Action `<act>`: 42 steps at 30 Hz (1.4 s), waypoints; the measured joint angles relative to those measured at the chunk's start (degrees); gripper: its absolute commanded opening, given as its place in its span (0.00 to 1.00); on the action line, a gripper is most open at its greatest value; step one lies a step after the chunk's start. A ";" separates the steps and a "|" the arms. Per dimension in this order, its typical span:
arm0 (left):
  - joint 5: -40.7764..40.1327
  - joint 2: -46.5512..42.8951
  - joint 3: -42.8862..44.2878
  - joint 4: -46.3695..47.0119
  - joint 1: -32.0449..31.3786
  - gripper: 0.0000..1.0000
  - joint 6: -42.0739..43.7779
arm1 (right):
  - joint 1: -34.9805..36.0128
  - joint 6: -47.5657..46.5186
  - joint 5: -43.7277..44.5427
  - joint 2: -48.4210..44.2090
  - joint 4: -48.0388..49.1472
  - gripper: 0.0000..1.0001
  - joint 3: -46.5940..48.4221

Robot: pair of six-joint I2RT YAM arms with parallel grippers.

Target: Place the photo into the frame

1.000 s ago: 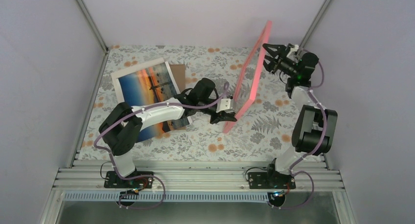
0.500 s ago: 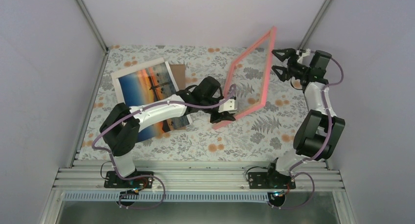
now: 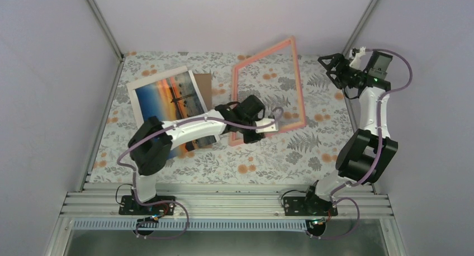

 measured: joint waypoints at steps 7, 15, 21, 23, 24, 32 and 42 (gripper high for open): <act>-7.43 10.62 9.62 -8.76 -5.81 0.02 -1.01 | 0.13 -10.19 -2.71 -0.48 -4.11 1.00 3.19; -9.70 19.74 15.63 -14.05 -7.52 0.12 -3.91 | 1.33 -14.69 -7.58 -0.15 -8.13 0.95 3.82; -7.74 20.04 15.89 -13.97 -7.45 0.57 -6.54 | 1.53 -13.42 -15.08 0.15 -6.23 0.79 0.07; -6.60 19.65 15.63 -13.38 -7.30 0.68 -6.86 | 1.53 -12.02 -17.70 0.20 -4.63 0.75 -2.36; -5.86 19.15 15.32 -13.09 -7.10 0.74 -6.95 | 1.53 -11.06 -18.99 0.20 -3.56 0.75 -3.72; 1.84 4.70 9.07 -8.37 -1.51 1.00 -8.61 | 1.57 -5.16 -25.99 0.28 2.49 0.73 -11.52; 0.57 -16.31 -4.42 -0.35 16.06 1.00 -10.47 | 8.17 -15.58 -21.38 0.37 -3.17 0.72 -10.49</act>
